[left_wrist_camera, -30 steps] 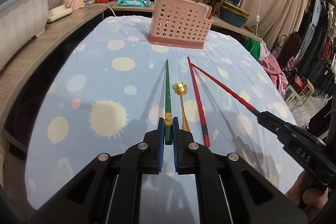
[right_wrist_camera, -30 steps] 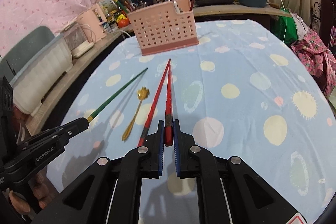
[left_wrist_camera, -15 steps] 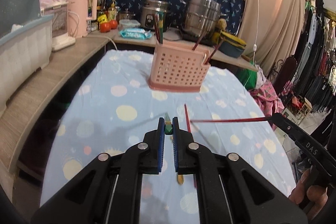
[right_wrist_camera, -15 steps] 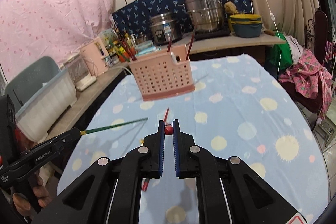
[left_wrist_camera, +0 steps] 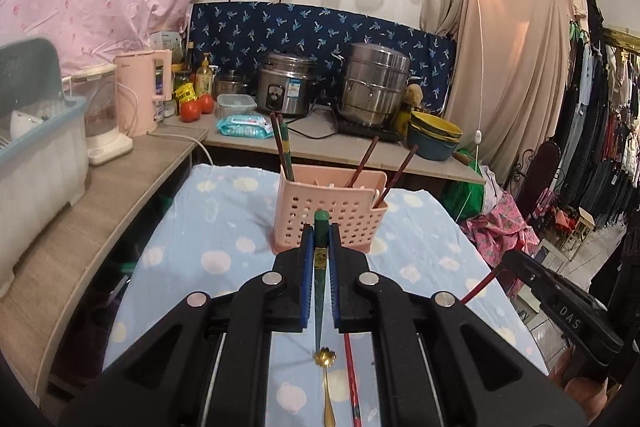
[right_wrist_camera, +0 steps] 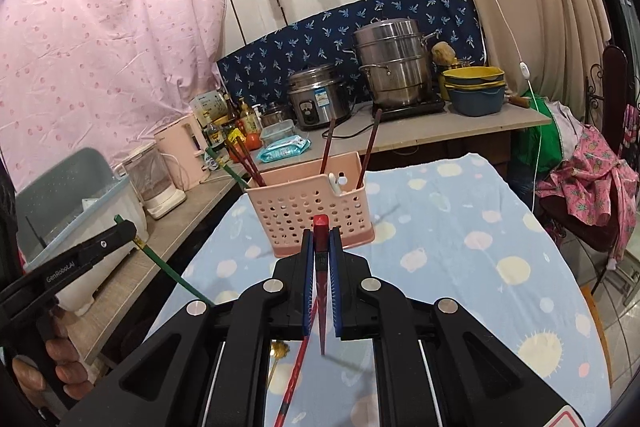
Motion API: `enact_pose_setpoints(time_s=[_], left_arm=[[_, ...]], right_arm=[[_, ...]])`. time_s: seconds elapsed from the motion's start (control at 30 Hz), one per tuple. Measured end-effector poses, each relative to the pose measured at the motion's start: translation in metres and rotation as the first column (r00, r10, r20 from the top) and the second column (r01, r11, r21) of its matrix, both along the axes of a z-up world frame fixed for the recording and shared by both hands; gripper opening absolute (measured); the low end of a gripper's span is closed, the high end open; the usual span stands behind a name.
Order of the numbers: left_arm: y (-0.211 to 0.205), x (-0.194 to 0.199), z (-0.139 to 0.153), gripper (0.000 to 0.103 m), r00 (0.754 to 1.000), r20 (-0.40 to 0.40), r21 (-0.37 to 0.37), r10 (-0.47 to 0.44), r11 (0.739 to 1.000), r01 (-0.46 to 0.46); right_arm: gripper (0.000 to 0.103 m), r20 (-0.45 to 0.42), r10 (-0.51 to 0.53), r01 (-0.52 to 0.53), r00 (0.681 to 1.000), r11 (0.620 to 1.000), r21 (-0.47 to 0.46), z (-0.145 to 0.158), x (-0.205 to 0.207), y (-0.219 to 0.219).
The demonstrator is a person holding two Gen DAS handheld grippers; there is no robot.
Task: Organize utensils
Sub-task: 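Lift both held chopsticks and lower them upright into the pink basket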
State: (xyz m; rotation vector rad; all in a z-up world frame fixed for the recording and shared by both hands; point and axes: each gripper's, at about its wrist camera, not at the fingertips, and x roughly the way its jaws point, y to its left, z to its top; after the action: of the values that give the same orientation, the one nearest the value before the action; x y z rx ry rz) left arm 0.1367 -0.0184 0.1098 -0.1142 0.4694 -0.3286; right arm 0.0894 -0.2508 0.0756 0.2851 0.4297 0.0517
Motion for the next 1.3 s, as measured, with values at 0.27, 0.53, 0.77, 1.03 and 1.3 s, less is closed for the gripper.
enact_pose_setpoints(time_s=[0.27, 0.53, 0.77, 1.03, 1.3], left_arm=[[-0.009, 0.022, 0.021, 0.007, 0.999, 0.053, 0.001, 0.013, 1.000, -0.013], [-0.014, 0.046, 0.059, 0.007, 0.991, 0.129, -0.018, 0.022, 1.000, -0.020], [-0.020, 0.067, 0.095, 0.007, 0.979, 0.199, -0.041, 0.036, 0.999, -0.028], [-0.032, 0.100, 0.127, 0.007, 0.962, 0.266, -0.041, 0.060, 0.998, -0.051], [-0.041, 0.142, 0.131, 0.007, 0.956, 0.285, -0.025, 0.071, 0.997, -0.067]], right_arm=[[0.008, 0.013, 0.011, -0.010, 1.000, 1.000, -0.005, 0.009, 0.019, -0.001], [0.008, 0.077, 0.025, -0.026, 0.997, 1.000, 0.009, 0.044, 0.048, -0.006], [0.008, 0.152, 0.008, -0.011, 0.988, 1.000, 0.018, 0.079, 0.082, -0.015], [0.008, 0.207, -0.014, 0.010, 0.978, 1.000, 0.023, 0.108, 0.123, -0.019], [0.008, 0.259, -0.020, 0.008, 0.966, 0.999, 0.048, 0.125, 0.171, -0.022]])
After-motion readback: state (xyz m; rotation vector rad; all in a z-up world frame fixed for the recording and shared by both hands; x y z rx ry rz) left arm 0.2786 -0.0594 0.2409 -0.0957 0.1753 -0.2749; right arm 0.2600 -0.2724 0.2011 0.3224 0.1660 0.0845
